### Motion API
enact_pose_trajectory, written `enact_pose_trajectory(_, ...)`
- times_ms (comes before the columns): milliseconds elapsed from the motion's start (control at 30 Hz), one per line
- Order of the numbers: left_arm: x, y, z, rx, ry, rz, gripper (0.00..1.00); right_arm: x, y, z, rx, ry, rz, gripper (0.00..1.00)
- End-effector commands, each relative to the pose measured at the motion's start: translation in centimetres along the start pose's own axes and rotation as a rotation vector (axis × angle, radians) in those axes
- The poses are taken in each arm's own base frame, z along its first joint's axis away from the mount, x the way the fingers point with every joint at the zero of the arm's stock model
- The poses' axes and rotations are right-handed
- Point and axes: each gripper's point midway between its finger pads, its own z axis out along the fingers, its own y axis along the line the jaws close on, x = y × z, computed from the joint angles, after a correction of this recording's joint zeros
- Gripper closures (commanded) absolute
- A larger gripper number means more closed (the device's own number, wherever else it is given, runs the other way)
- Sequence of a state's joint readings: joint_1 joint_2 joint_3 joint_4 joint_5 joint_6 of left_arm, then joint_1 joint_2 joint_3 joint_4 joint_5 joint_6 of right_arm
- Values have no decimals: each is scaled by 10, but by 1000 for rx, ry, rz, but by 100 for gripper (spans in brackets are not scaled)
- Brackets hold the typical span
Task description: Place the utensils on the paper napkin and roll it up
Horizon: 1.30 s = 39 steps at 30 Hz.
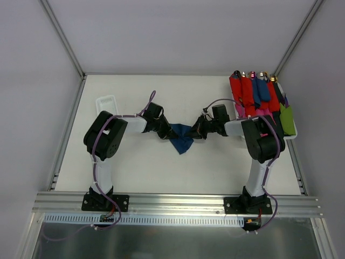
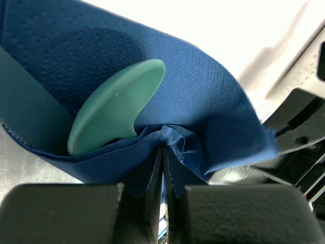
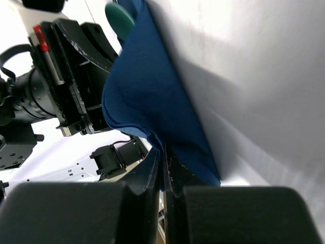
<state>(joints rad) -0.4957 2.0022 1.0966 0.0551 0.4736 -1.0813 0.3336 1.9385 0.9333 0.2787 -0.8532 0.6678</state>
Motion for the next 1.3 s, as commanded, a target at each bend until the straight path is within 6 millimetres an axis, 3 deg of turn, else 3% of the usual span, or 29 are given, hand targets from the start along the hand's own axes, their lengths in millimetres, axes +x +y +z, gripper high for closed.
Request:
enact_pose_trajectory(0,3,57,3,-179,-11,-37,97,7,16,1,-2,17,16,96)
enact_pose_trajectory(233,4,58,3,-183,-11,-41,98,27,7,9,54,80,55,96)
enact_pose_trajectory(400,4,58,2,-184,-16,-45,98,32,-11,16,110,101,129,96)
enact_pose_trajectory(667,5,61,2,-191,-16,-52,98,37,4,25,73,140,259,96)
enact_pose_trajectory(867,4,61,3,-193,-19,-58,98,42,-4,28,86,157,418,100)
enact_pose_trajectory(1000,5,63,3,-199,-23,-72,98,48,-2,27,85,163,430,100)
enact_pose_trajectory(1267,4,64,3,-202,-25,-91,98,74,-26,40,178,208,440,98)
